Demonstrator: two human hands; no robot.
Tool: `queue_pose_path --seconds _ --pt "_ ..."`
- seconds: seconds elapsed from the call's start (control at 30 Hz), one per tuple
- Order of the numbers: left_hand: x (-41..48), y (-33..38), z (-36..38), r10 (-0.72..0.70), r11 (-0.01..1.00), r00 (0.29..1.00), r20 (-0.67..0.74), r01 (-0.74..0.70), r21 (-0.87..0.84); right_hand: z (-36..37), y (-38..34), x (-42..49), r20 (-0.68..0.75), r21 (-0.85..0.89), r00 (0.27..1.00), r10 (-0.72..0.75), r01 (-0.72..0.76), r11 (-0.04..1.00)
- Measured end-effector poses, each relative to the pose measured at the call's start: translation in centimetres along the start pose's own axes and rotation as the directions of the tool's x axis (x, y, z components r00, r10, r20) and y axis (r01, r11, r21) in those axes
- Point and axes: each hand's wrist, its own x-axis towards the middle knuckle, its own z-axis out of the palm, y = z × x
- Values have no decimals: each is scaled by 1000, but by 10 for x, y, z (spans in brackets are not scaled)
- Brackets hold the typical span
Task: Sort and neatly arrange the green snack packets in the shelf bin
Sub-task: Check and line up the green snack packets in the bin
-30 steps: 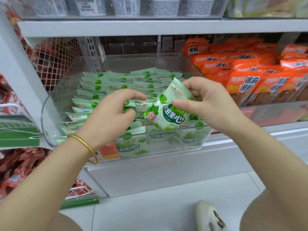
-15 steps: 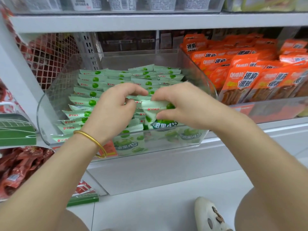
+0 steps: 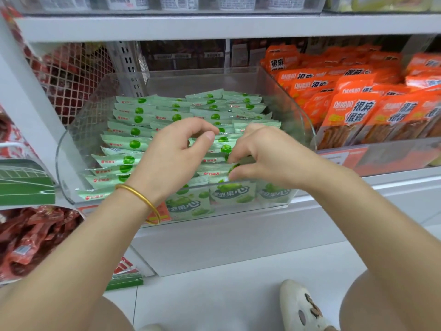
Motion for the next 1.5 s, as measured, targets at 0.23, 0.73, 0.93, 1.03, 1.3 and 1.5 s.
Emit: queue_pose_path --seconds 0.23,0.73,0.93,1.03,1.3,1.5 --pt "2 0 0 16 997 998 69 -21 69 -4 9 -5 -45 -19 999 -2 1 1000" --pt "1 -8 4 20 959 986 164 -66 277 -4 15 11 227 -102 974 -19 43 994" --pt "3 -10 -3 49 973 991 124 -75 217 -26 21 1 -17 214 998 65 -60 975" --pt "3 -10 -3 53 970 990 133 -83 230 -10 14 6 -28 76 999 36 -33 997" --pt "2 -15 -6 22 963 983 184 -70 259 1 9 7 -37 -102 998 47 -50 994" --pt "1 -16 -6 -12 967 980 199 -39 252 5 9 3 -221 324 967 129 -52 945"
